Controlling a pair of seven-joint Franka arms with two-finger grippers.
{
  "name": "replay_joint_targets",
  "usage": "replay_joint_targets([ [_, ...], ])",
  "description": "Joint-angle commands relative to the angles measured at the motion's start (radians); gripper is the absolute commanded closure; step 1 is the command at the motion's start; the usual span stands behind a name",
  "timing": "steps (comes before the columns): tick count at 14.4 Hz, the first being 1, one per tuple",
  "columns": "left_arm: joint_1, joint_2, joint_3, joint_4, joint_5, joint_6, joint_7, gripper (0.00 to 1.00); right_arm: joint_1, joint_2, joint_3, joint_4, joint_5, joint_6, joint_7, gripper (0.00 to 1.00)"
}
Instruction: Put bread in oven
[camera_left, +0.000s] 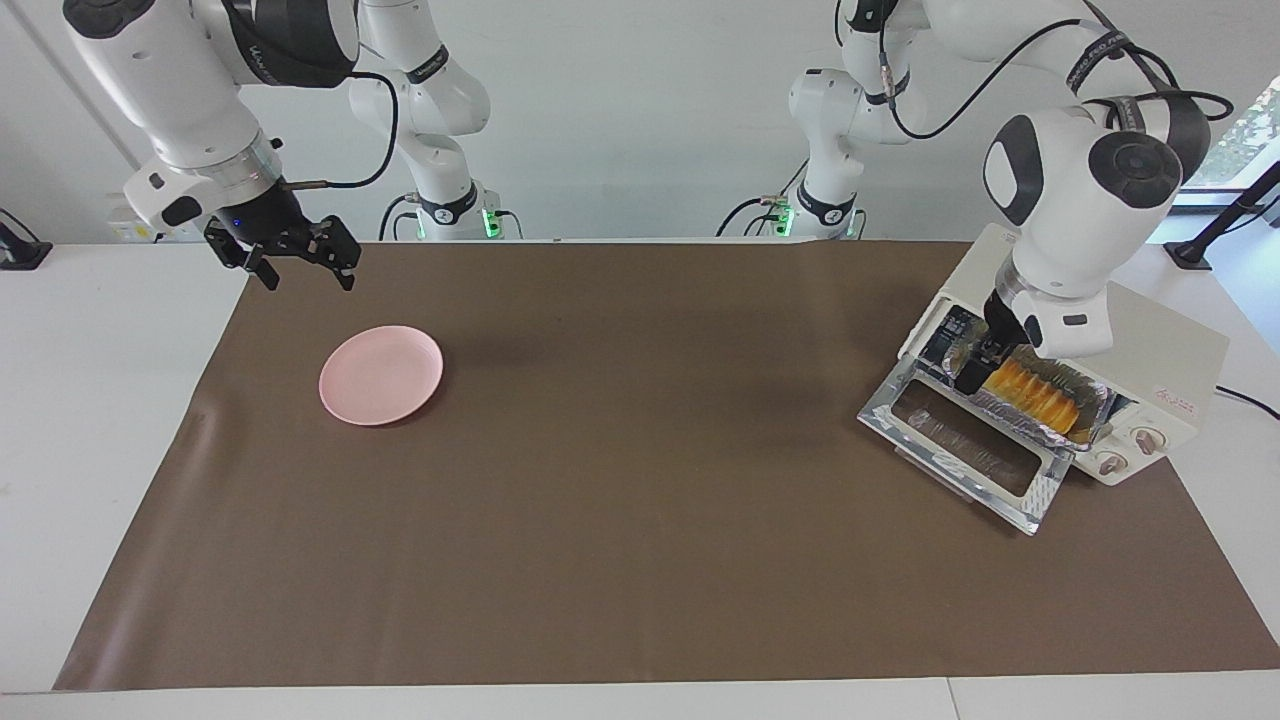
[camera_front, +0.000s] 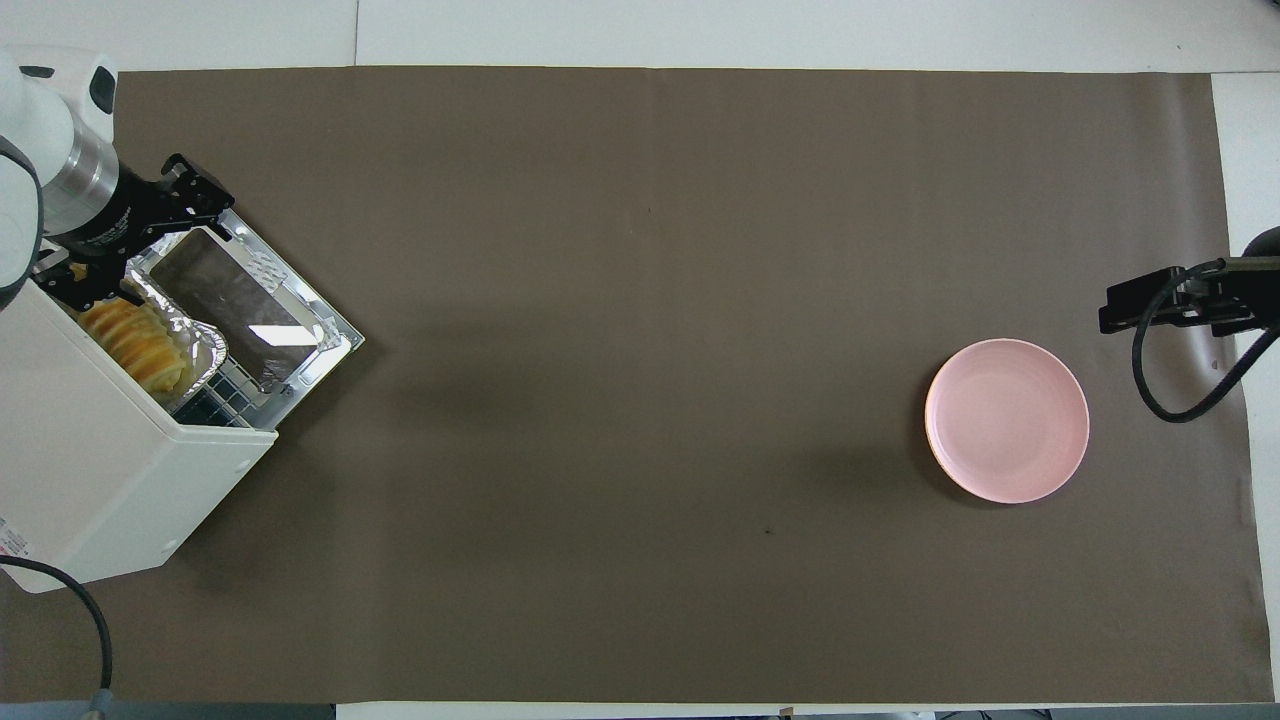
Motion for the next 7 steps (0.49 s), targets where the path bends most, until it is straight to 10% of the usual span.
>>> replay_joint_targets([
  [1, -0.004, -0.073, -0.002, -0.016, -0.013, -0.104, 0.103, 0.0, -0.011, -0.025, 0.007, -0.028, 0.011, 0.004, -0.025, 0.0],
  [7, -0.002, -0.145, 0.002, -0.05, -0.011, -0.19, 0.2, 0.0, -0.011, -0.025, 0.007, -0.028, 0.011, 0.005, -0.025, 0.0],
])
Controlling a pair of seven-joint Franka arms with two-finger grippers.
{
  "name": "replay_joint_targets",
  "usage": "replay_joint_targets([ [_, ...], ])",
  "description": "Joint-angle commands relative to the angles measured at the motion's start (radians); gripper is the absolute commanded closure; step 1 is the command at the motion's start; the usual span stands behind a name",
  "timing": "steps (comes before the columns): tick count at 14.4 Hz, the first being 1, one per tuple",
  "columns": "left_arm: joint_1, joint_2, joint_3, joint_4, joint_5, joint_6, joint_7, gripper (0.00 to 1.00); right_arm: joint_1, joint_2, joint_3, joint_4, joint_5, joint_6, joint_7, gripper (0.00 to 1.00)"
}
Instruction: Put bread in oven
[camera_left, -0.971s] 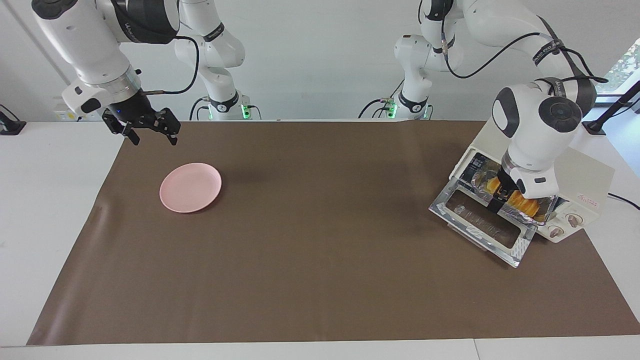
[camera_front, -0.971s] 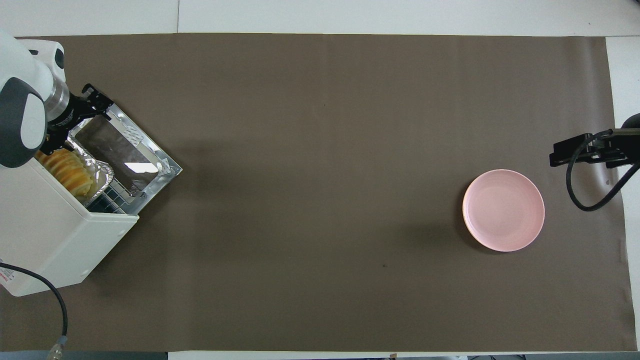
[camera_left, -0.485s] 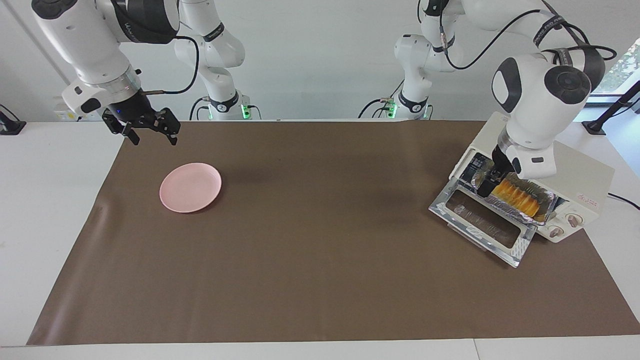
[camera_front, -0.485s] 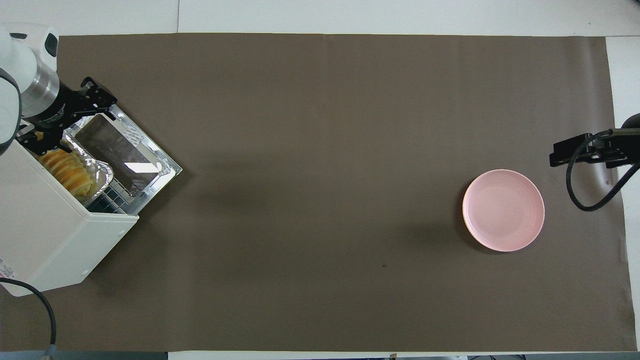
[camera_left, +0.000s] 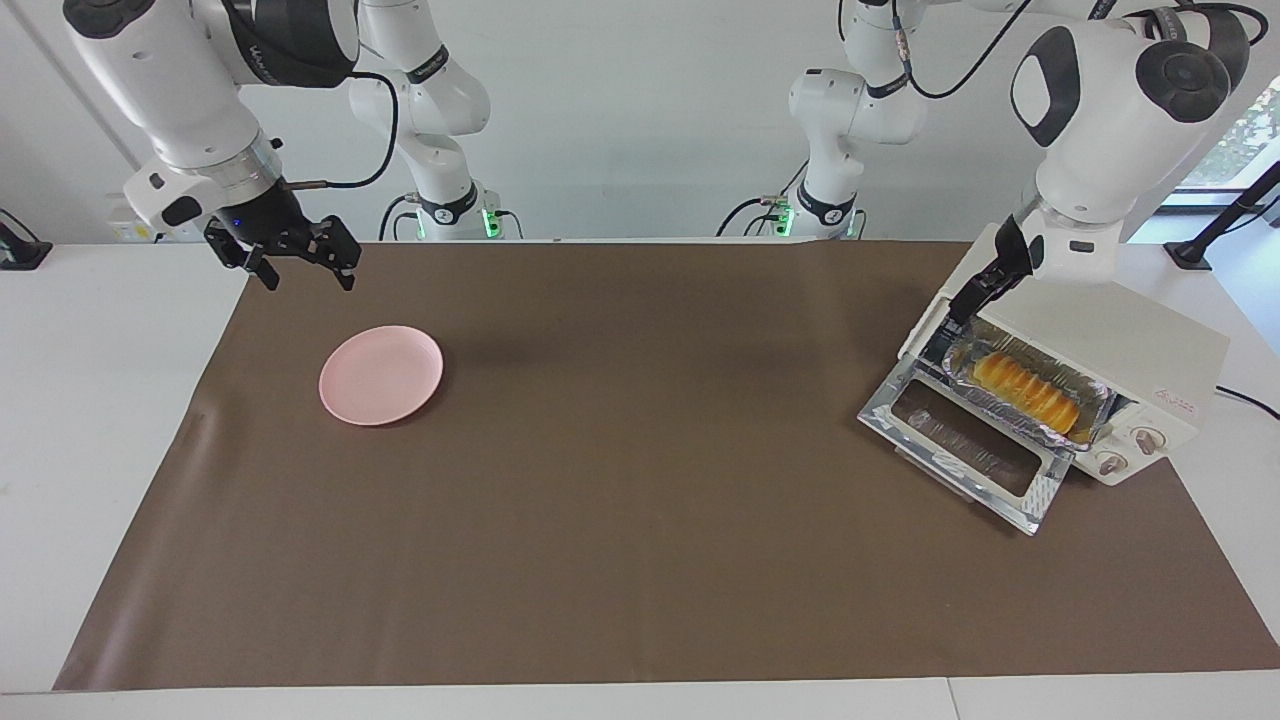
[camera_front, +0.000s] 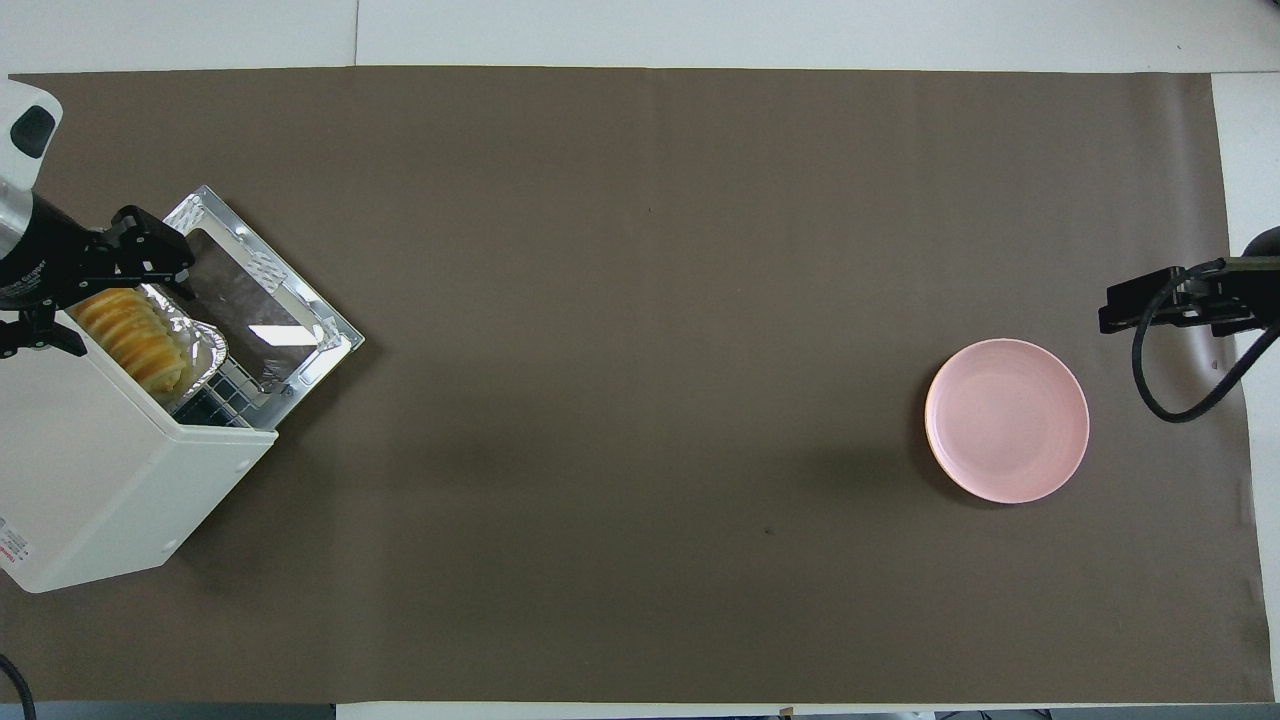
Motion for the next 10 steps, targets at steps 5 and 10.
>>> replay_joint_targets([
  [5, 0.277, -0.19, -0.219, -0.157, -0.006, -0.025, 0.558, 0.0, -0.011, -0.025, 0.005, -0.028, 0.011, 0.004, -0.025, 0.0],
  [10, 0.354, -0.199, -0.378, -0.18, 0.023, 0.057, 0.594, 0.0, -0.011, -0.025, 0.007, -0.028, 0.011, 0.004, -0.025, 0.0],
])
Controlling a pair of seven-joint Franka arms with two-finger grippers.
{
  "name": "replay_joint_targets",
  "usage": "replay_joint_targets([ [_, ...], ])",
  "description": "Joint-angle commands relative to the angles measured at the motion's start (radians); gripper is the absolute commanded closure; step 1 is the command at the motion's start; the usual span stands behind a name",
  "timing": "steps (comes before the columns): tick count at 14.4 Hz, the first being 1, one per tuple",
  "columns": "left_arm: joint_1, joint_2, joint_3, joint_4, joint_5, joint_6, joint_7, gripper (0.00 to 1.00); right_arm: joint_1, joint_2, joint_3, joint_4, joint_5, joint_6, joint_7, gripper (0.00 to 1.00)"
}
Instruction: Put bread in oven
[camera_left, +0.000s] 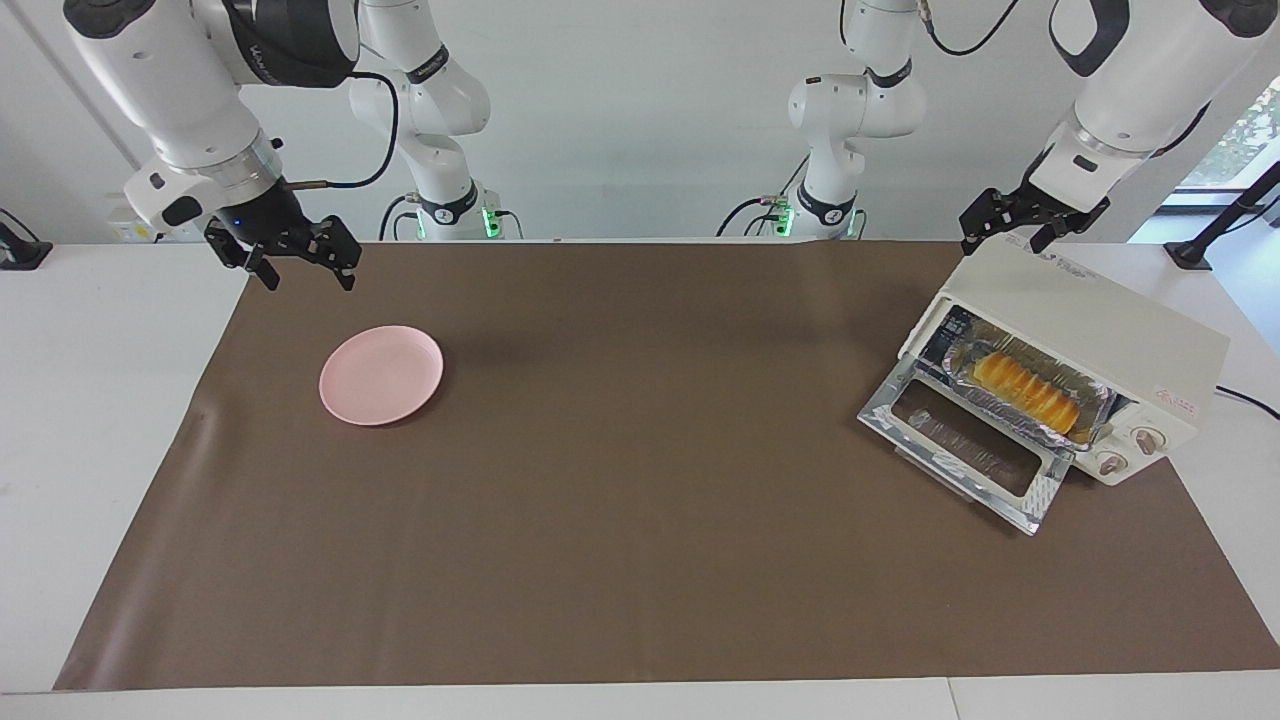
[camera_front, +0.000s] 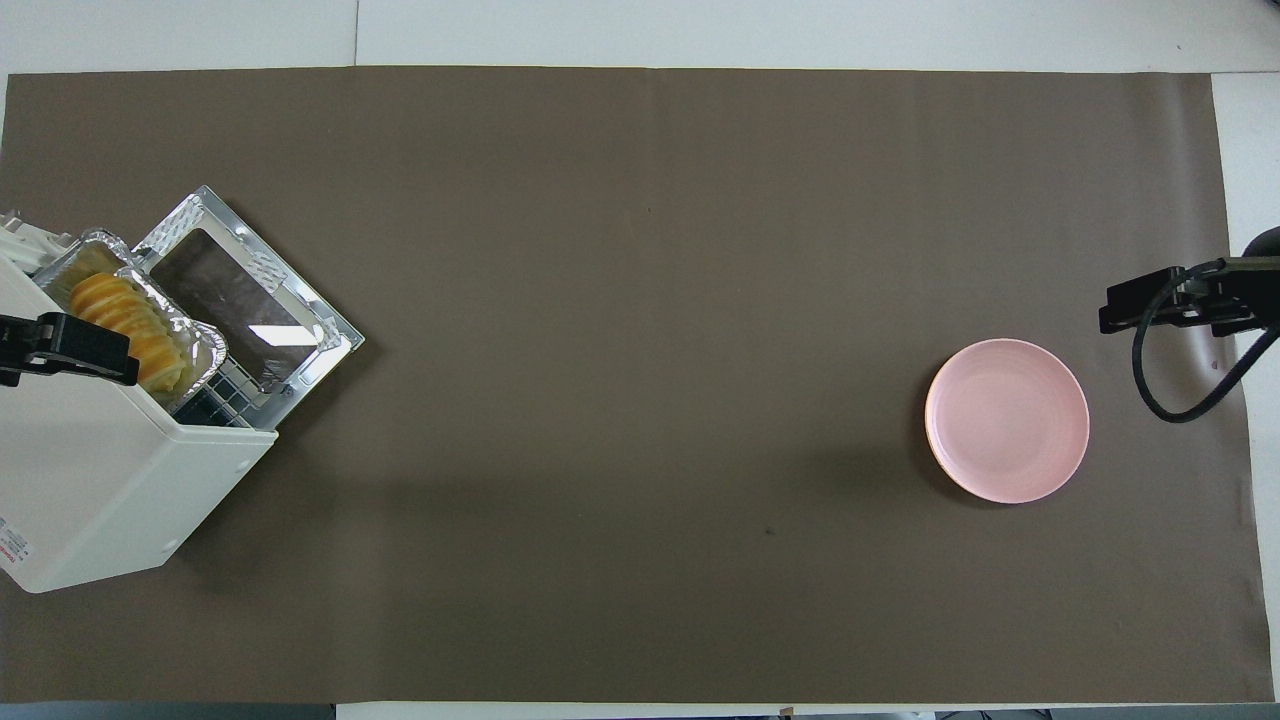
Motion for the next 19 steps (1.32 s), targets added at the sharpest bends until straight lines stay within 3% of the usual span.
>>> replay_joint_targets([
  [1, 0.044, -0.026, -0.059, -0.048, 0.018, 0.042, 0.014, 0.0, -0.011, -0.025, 0.005, -0.028, 0.011, 0.004, -0.025, 0.0],
  [5, 0.072, 0.038, -0.058, 0.014, -0.068, -0.002, 0.014, 0.0, -0.011, -0.025, 0.007, -0.028, 0.011, 0.004, -0.025, 0.0],
  [8, 0.073, -0.003, -0.067, -0.027, -0.044, 0.025, 0.022, 0.0, -0.011, -0.025, 0.005, -0.028, 0.011, 0.004, -0.025, 0.0],
  [19, 0.066, 0.001, -0.085, -0.019, -0.004, 0.056, 0.024, 0.0, -0.011, -0.025, 0.007, -0.028, 0.011, 0.004, -0.025, 0.0],
])
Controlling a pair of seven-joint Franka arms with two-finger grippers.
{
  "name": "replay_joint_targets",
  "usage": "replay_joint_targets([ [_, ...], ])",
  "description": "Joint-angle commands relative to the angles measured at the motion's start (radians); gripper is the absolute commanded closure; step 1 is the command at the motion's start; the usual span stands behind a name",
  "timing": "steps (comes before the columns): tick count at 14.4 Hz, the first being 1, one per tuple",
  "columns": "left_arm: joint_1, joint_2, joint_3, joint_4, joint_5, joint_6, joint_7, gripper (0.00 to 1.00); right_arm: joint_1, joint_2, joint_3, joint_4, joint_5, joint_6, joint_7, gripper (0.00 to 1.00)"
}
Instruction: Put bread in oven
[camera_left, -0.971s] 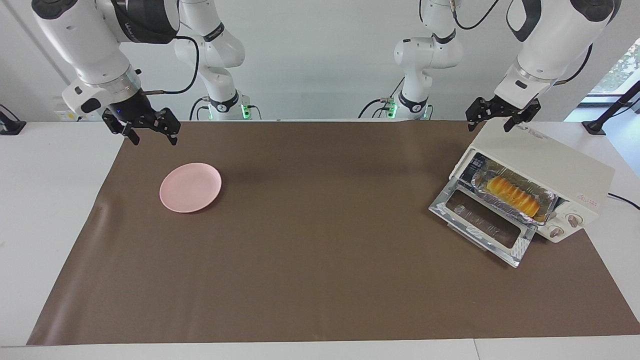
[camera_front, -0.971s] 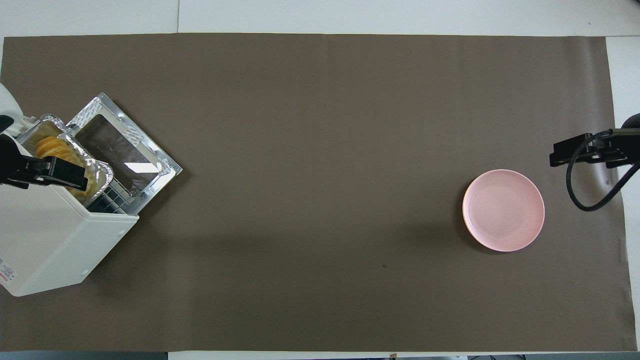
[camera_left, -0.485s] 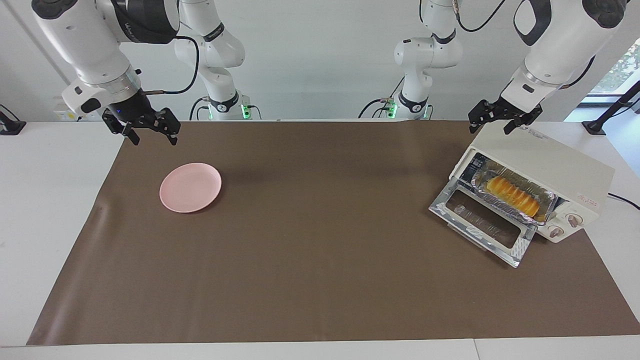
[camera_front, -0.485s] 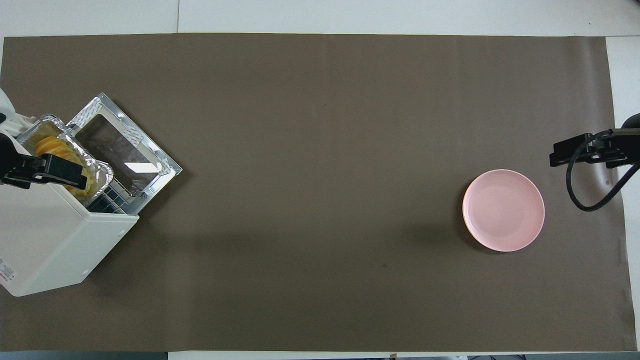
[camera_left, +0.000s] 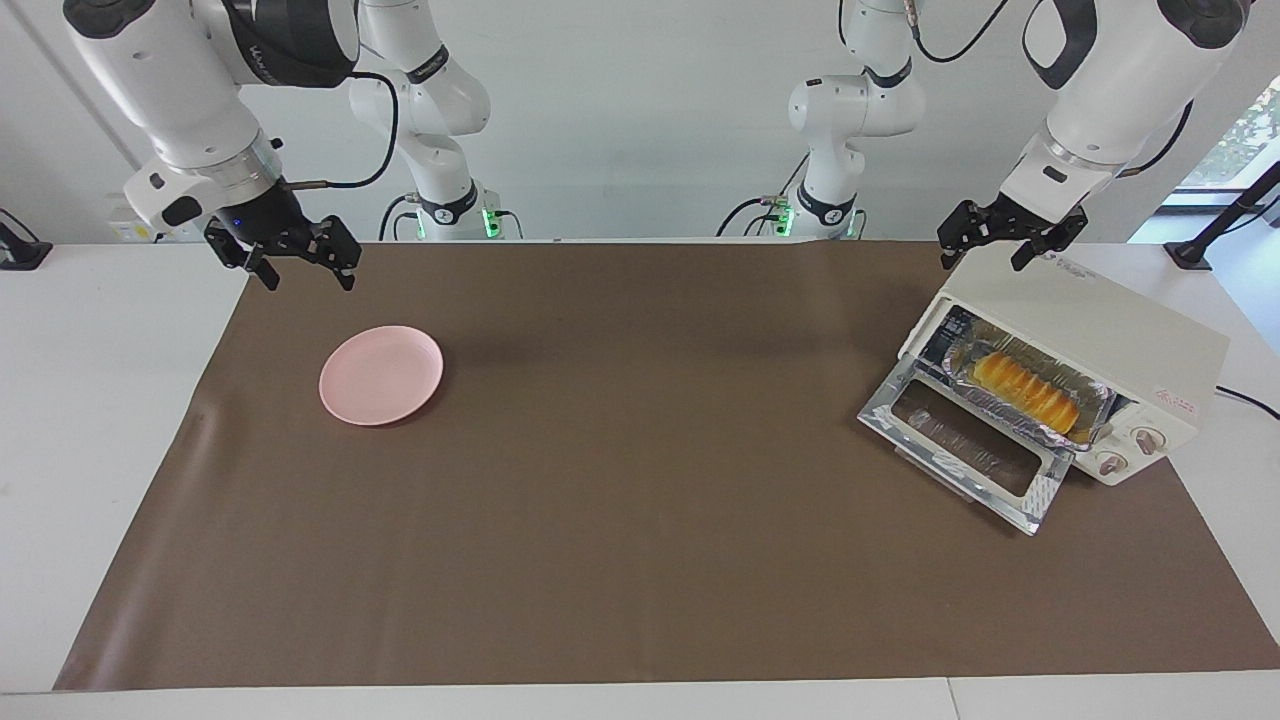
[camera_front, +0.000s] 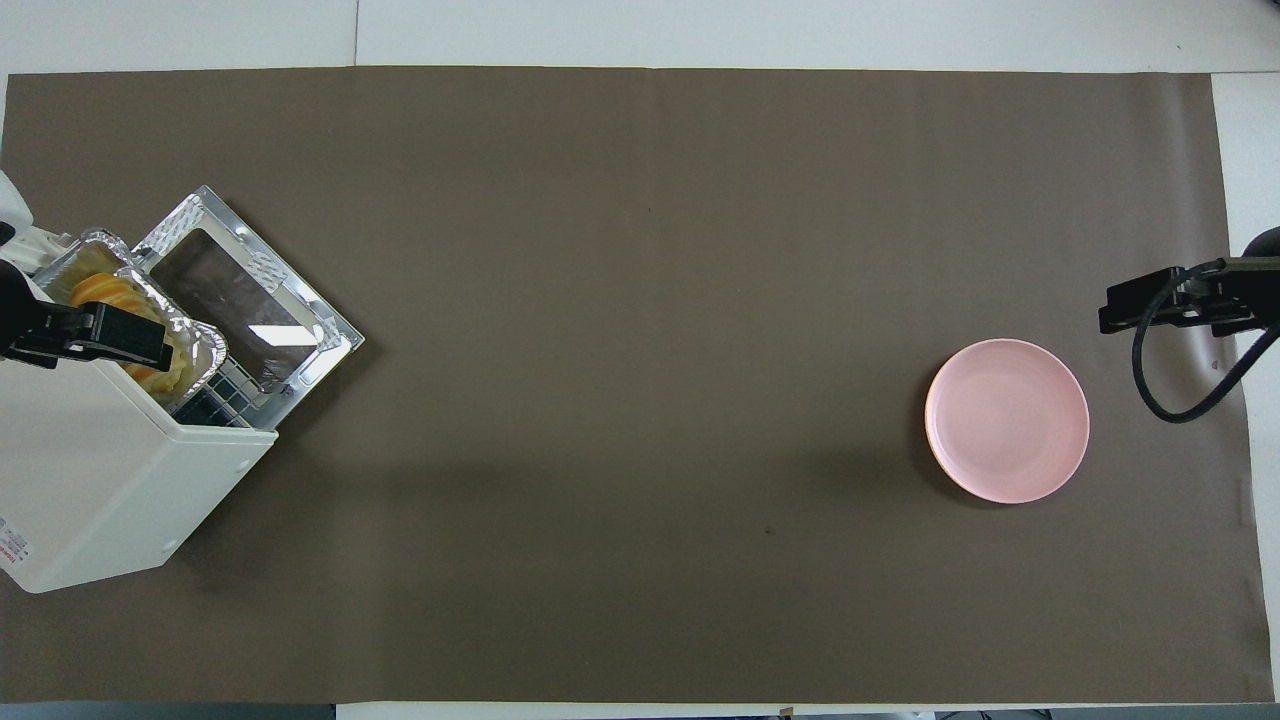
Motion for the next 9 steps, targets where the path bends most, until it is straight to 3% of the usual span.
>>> replay_joint_targets([
  [1, 0.01, -0.014, -0.026, -0.006, 0.017, 0.013, 0.013, 0.0, -0.011, -0.025, 0.005, -0.028, 0.011, 0.004, -0.025, 0.0],
  [9, 0.011, -0.019, -0.026, -0.004, 0.013, 0.018, 0.015, 0.0, -0.011, -0.025, 0.007, -0.028, 0.011, 0.004, -0.025, 0.0],
])
